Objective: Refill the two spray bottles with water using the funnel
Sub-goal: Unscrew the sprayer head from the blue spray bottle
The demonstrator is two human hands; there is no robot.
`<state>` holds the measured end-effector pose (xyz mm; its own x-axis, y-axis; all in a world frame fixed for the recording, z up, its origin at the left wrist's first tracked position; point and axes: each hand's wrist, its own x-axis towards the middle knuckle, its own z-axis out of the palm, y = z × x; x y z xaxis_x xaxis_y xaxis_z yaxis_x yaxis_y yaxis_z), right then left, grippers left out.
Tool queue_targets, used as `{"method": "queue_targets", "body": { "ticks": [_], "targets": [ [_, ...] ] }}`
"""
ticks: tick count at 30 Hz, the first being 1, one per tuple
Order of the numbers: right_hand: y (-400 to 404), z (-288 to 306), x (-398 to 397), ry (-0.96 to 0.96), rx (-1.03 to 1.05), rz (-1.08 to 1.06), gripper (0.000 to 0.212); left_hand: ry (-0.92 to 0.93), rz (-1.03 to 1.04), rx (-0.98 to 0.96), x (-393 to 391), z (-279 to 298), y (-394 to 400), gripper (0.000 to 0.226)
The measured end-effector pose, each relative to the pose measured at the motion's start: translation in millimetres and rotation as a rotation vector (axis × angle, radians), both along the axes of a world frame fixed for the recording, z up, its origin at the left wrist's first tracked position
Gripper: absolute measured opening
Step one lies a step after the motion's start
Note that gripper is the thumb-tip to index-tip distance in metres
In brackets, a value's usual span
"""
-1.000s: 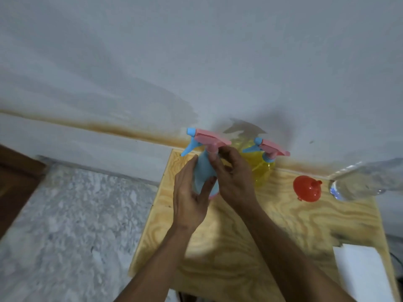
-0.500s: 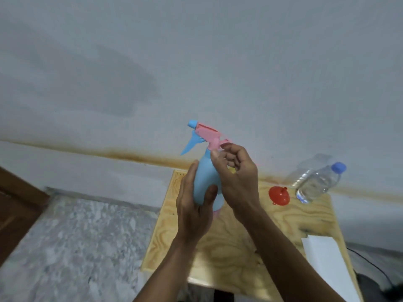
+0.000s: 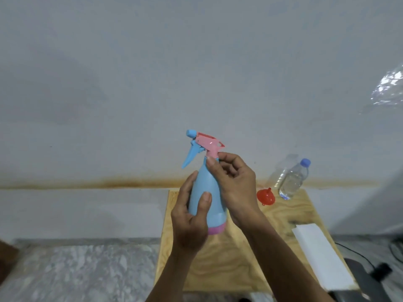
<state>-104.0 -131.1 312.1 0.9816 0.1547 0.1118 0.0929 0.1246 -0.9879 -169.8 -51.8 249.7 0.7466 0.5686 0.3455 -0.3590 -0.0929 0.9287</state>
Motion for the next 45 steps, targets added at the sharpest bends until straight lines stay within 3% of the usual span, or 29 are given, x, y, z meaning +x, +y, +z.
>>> {"method": "queue_targets", "body": {
  "ticks": [15,28,36,42,45],
  "targets": [
    [5.9,11.6,-8.9,-0.08,0.009,-0.079,0.01,0.011,-0.057,-0.036,-4.3,20.3,3.7,0.049],
    [18.6,15.8,-4.5,-0.076,0.01,-0.101,0.02,0.05,-0.025,-0.015,1.2,27.8,11.4,0.05],
    [14.9,16.6,-5.4,-0.075,0.016,-0.117,0.014,0.071,-0.03,0.02,1.1,26.2,9.8,0.051],
    [16.2,19.6,-7.3,-0.071,0.074,-0.157,0.029,0.065,-0.029,0.037,-0.2,25.5,9.4,0.054],
    [14.6,19.9,-7.2,-0.081,0.046,-0.167,0.021,0.075,-0.02,0.047,-2.4,21.4,11.1,0.057]
  ]
}}
